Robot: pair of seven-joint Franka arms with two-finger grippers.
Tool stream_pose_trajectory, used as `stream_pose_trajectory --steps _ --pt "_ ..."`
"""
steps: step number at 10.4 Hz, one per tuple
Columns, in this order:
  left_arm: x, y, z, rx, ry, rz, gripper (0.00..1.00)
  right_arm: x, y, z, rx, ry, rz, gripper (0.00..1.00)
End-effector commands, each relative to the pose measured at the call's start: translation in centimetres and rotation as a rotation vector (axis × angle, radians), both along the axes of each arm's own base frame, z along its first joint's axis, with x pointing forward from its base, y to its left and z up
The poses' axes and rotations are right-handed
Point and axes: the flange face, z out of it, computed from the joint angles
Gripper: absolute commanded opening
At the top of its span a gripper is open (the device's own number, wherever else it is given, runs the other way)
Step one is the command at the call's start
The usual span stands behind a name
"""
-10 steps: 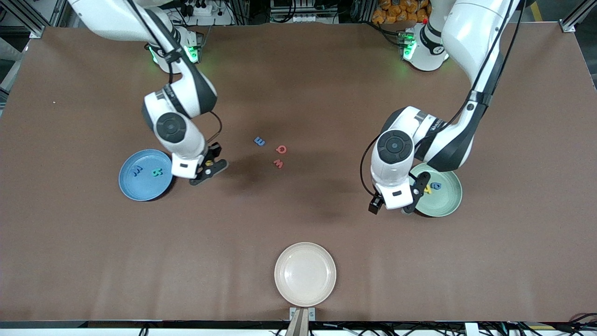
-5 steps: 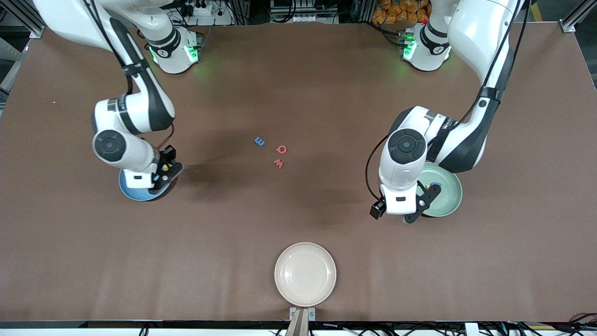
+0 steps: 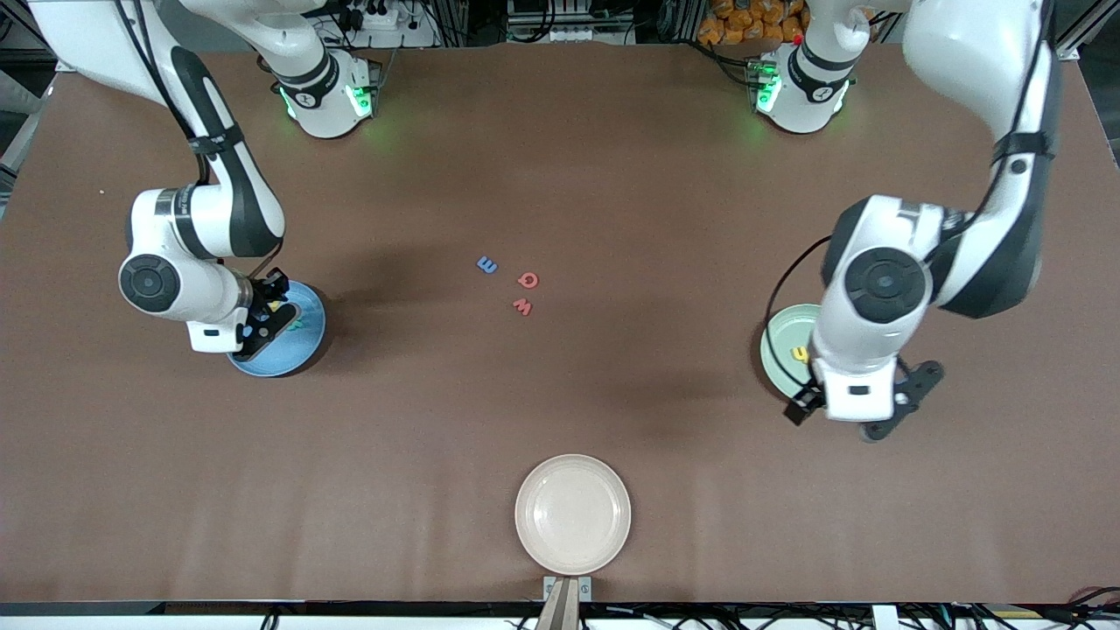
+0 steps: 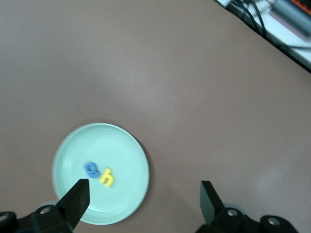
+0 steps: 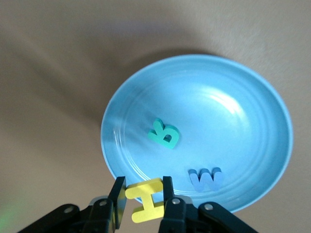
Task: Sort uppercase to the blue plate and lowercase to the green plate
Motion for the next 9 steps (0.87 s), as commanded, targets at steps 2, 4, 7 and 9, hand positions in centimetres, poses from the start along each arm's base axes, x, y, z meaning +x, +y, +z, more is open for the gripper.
stream_pose_trajectory --steps 2,4,7,9 --pt "-3.5 0.1 2.5 0.081 0.128 0.009 1.00 -0.1 -1.3 -2.6 0.026 0.011 0.014 0.33" --pt "-6.9 -0.4 3.0 -0.001 0.211 -0.055 1.00 -0.2 -2.4 -3.3 0.027 0.020 -0.006 0.65" --pt "-9.4 -0.1 4.0 -0.143 0.283 -0.188 1.00 -0.3 -2.3 -3.5 0.026 0.029 -0.012 0.87" --pt "-9.8 -1.2 5.0 -0.226 0.291 -0.249 1.00 -0.2 -0.4 -2.8 0.026 0.045 -0.023 0.87"
